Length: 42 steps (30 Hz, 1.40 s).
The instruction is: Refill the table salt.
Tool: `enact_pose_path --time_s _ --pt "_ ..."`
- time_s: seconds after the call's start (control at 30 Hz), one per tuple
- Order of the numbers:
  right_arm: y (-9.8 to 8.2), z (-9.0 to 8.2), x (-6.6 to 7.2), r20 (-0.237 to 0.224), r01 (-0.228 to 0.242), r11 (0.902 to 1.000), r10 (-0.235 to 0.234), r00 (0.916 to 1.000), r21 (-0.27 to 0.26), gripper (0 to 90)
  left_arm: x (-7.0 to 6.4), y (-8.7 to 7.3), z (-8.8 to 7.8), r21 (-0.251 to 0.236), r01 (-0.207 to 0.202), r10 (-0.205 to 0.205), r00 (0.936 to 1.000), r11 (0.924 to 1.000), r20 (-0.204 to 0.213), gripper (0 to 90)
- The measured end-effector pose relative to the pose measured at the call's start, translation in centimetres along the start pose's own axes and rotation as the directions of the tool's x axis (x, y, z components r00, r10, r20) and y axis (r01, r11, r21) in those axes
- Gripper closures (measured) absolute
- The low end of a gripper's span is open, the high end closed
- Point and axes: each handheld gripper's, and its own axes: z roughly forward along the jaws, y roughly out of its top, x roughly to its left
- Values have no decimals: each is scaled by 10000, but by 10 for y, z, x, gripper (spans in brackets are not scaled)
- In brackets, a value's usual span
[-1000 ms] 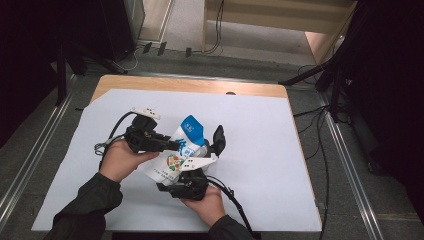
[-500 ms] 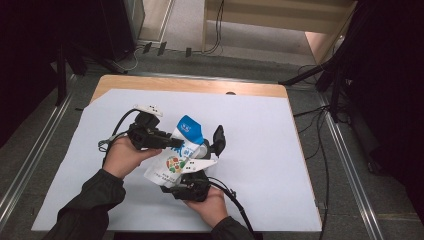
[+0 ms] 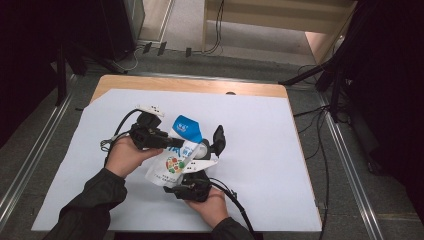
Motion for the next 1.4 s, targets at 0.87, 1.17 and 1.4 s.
enact_pose_path --time_s 0.87,1.17,1.4 --pt "13 -15 10 689 627 9978 -641 9956 225 621 -12 -1 -53 -1252 -747 780 9967 9893 214 899" --pt "19 -24 10 657 767 9970 -772 9948 95 599 -6 -6 -72 -1816 -759 708 9969 9804 -346 900" --pt "21 -32 10 572 797 9968 -793 9952 -36 573 -5 -8 -77 -1943 -741 640 9963 9781 -579 900"
